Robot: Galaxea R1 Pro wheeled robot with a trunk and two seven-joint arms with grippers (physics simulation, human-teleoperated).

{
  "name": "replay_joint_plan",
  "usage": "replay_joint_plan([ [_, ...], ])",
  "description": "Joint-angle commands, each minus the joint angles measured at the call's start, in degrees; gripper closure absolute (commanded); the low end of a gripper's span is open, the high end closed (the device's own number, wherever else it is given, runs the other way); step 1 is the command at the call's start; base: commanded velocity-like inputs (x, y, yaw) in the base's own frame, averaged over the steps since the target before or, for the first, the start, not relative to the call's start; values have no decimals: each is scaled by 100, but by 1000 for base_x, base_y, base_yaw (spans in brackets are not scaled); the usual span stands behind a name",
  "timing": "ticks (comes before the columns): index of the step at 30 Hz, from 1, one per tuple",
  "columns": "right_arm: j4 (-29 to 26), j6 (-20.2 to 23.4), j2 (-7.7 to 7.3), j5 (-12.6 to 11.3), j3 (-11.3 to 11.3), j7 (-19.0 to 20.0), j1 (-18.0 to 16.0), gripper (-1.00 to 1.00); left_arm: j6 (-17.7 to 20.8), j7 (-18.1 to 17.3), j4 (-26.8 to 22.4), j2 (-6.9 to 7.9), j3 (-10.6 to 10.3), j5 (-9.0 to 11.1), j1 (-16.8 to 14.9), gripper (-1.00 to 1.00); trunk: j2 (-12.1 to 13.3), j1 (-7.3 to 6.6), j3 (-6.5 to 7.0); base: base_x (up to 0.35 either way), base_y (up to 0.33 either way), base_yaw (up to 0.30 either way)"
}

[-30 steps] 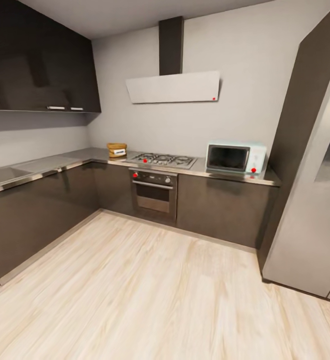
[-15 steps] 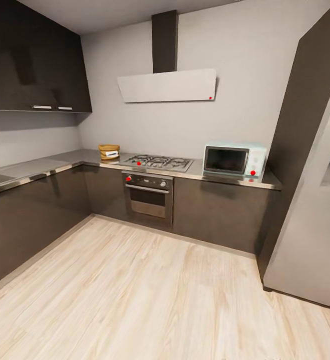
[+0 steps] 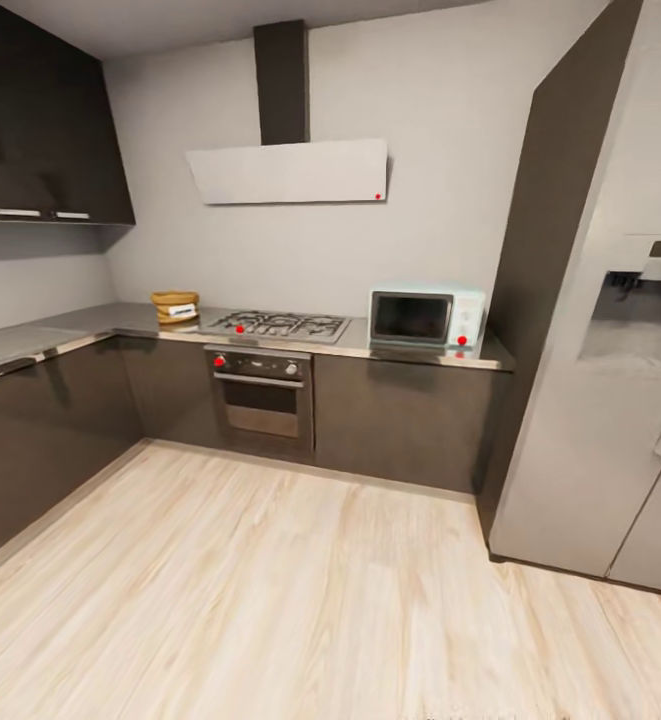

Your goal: In the kitchen, take the popcorn bag from the countertop, put it into the microwave, and heat it until the popcorn is cooked so the cooked popcorn ends up inside the bag.

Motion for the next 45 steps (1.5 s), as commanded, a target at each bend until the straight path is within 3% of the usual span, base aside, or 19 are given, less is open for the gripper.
replay_joint_plan([
  [1, 1, -16, 1, 39, -10, -19, -1, -100, -15, 1, 1, -2, 7, 58, -1, -100, -2, 0, -4, 0, 0, -243],
  [19, 1, -13, -8, 36, -10, -19, -1, -100, -13, -7, -2, -2, 4, 47, -1, -100, -2, 0, -4, 5, 0, -236],
  [45, 1, 2, 8, 103, 50, -19, -1, -100, 55, -52, 17, -2, -46, 23, -1, -100, -2, 0, -4, 311, 0, -6],
])
